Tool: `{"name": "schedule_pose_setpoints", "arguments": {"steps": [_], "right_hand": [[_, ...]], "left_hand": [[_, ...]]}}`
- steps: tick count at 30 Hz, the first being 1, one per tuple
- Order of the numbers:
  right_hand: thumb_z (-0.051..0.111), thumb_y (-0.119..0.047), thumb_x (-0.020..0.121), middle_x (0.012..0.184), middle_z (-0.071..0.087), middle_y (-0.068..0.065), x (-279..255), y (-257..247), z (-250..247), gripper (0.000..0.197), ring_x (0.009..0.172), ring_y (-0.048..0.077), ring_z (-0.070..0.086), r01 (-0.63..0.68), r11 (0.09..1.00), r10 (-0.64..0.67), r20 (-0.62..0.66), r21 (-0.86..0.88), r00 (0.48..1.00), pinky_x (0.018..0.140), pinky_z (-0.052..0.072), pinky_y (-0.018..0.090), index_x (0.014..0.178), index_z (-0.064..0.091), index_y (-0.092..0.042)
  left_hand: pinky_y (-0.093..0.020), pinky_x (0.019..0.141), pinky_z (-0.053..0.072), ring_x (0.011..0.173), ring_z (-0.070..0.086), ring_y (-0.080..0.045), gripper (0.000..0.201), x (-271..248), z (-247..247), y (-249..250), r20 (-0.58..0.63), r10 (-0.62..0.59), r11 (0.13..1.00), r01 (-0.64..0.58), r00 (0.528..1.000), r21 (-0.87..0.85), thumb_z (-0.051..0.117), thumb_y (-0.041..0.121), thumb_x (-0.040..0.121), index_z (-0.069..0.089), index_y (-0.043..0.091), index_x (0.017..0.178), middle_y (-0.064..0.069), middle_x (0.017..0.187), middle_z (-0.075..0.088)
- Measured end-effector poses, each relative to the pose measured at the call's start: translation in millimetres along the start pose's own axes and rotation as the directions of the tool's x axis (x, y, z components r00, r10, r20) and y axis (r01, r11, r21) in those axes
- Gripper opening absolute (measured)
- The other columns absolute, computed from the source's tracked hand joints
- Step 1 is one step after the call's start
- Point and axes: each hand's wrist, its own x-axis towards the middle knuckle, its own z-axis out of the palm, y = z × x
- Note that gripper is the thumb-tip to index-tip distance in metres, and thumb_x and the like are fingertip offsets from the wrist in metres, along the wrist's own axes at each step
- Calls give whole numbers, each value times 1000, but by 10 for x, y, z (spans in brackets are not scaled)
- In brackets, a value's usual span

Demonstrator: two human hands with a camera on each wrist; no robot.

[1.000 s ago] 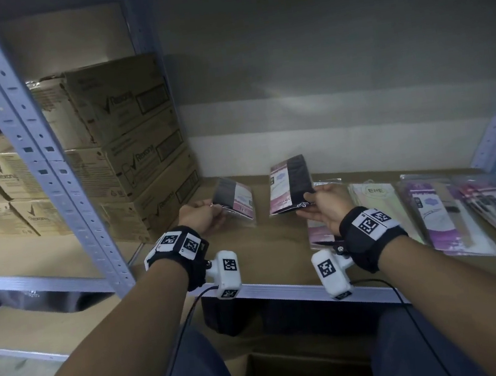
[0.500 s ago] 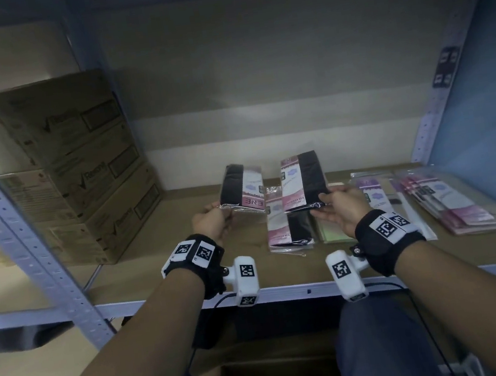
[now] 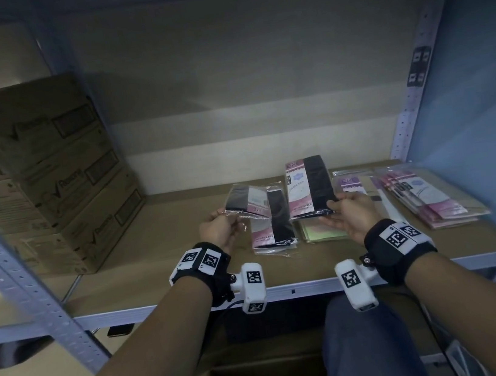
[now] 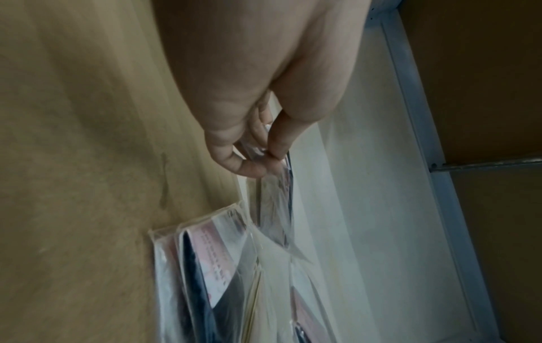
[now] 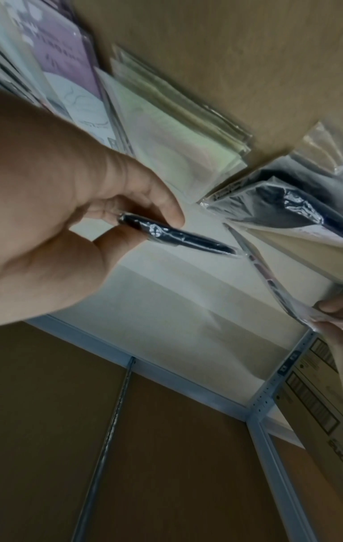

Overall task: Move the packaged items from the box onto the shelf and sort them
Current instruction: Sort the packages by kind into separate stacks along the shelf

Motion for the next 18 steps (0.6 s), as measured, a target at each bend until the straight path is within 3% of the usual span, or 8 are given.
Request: {"name": "schedule_pose_setpoints", "arguments": {"steps": [4,8,10,13,16,18], "right_hand": [[42,15,88,122,51,21,-42,21,36,34,108,37,57,-10,1000,10,7,-13,1000,73,56,40,114,46,-8],[46,13,89,124,52,21,-71,72,107,37,98,32,59,-22,999,23,7,-50,1000,72,57,39,121,45,-5],[46,13,89,114,55,16,-112,82,168,44,98,30,59,-1,997,3,25,-74,1000,76,56,40,127,42,-7],[42,16,89,96,52,6,-172,103,267,53,100,27,55,29,993,-24,40,-111,999,91,52,46,136,36,-8],[43,16,89,117,54,16,-143,172,357,42,98,26,59,-1,986,6,31,-166,1000,74,57,38,126,42,-4],[46,14,89,119,54,18,-113,237,412,38,86,23,60,-11,981,16,25,-195,1000,66,56,32,123,45,-2]], "left_hand": [[-29,61,52,63,57,-20,19,2,-50,34,10,18,1000,-18,1000,-9,54,-12,86,55,7,89,-14,82,63],[-34,66,50,66,57,-22,22,2,-147,97,-12,46,998,-46,999,-32,52,-11,87,53,3,104,-18,88,62],[-31,64,50,68,57,-23,21,9,-210,129,-39,58,997,-59,998,-48,52,-11,87,53,4,102,-19,91,62],[-27,64,49,69,57,-22,23,11,-308,191,-69,77,994,-82,995,-69,50,-12,88,51,11,86,-15,86,61],[-24,60,50,67,56,-20,26,7,-410,257,-90,102,991,-109,991,-77,48,-12,89,49,14,83,-13,83,59],[-23,58,50,67,56,-19,27,5,-480,295,-98,114,989,-122,989,-81,47,-13,89,48,14,83,-13,83,59]]}}
